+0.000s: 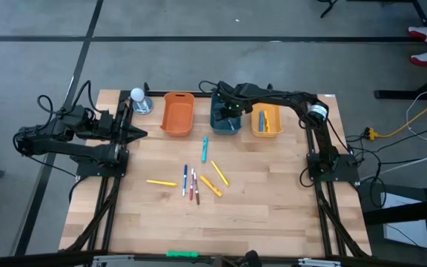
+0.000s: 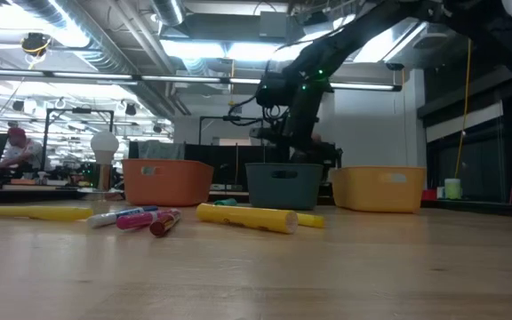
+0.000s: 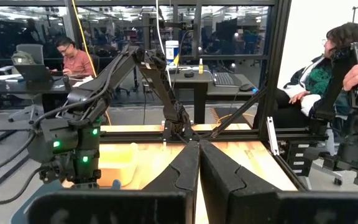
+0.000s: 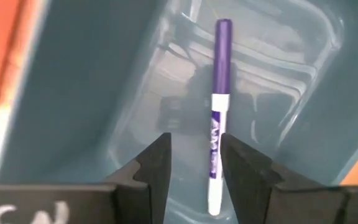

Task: Pick & Place Markers
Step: Put the right yellow pen into the orange bin

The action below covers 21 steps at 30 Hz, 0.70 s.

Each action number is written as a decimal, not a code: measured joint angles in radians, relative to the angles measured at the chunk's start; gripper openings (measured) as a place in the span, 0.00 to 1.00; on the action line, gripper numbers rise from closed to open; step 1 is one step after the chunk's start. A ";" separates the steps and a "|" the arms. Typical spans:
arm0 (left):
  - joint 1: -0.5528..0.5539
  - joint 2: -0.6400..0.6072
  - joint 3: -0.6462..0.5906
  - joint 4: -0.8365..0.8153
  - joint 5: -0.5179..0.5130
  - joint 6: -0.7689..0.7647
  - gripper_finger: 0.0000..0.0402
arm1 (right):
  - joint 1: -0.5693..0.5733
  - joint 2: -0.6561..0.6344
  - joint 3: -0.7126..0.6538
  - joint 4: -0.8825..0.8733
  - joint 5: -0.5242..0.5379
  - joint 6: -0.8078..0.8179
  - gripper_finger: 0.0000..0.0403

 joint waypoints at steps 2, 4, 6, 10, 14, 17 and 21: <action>0.000 0.000 0.000 0.000 0.000 0.000 0.03 | 0.002 -0.017 0.000 0.013 0.000 -0.014 0.34; 0.000 0.000 0.000 0.000 0.000 0.000 0.03 | 0.003 -0.038 0.000 0.022 0.005 -0.019 0.34; 0.000 0.000 0.000 0.000 0.000 0.000 0.03 | 0.003 -0.062 0.000 0.025 0.019 -0.022 0.34; 0.000 0.000 0.000 0.000 0.000 0.000 0.02 | 0.002 -0.110 0.000 0.033 0.045 -0.042 0.34; 0.000 0.000 0.000 0.000 0.000 0.000 0.02 | 0.005 -0.159 0.000 0.031 0.055 -0.050 0.34; 0.000 0.000 0.000 0.000 0.000 0.000 0.03 | 0.013 -0.193 0.000 0.031 0.079 -0.070 0.34; 0.000 0.000 0.000 0.000 0.000 0.000 0.03 | 0.023 -0.234 0.000 0.031 0.097 -0.077 0.34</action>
